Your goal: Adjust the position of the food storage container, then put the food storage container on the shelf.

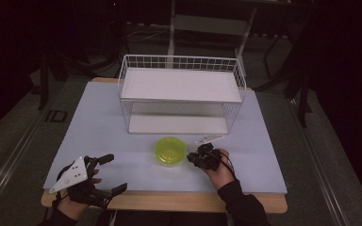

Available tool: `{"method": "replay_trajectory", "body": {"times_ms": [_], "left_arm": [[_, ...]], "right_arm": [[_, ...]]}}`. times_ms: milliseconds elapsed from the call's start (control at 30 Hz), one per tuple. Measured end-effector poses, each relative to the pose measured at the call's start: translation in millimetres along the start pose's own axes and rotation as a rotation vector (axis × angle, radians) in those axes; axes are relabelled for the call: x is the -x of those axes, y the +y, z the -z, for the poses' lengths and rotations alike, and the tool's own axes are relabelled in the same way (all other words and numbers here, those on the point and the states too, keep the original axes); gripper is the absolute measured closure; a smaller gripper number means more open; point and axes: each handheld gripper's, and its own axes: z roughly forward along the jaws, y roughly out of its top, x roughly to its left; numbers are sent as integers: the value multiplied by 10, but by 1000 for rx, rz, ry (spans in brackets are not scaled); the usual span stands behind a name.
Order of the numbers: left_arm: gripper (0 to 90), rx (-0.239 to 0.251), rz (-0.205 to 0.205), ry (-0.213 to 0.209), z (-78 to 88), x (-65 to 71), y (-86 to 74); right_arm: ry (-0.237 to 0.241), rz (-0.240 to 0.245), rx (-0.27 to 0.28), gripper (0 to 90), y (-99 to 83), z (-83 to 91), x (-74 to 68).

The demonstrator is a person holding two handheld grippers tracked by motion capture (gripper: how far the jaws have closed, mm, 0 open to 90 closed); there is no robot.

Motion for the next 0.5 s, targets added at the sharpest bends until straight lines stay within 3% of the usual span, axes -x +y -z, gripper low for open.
{"method": "replay_trajectory", "body": {"times_ms": [100,300,400,500], "left_arm": [[11,5,4,-5,-5,1,-1],[11,-17,-2,-7,-21,15,4],[11,-9,-10,-19,-34,37,16],[11,-19,12,-35,-46,58,35]], "right_arm": [[-54,31,17,707,-40,154,21],[-114,81,62,566,-155,469,45],[-117,72,101,455,-197,623,-2],[-111,73,119,381,-223,718,-53]]}}
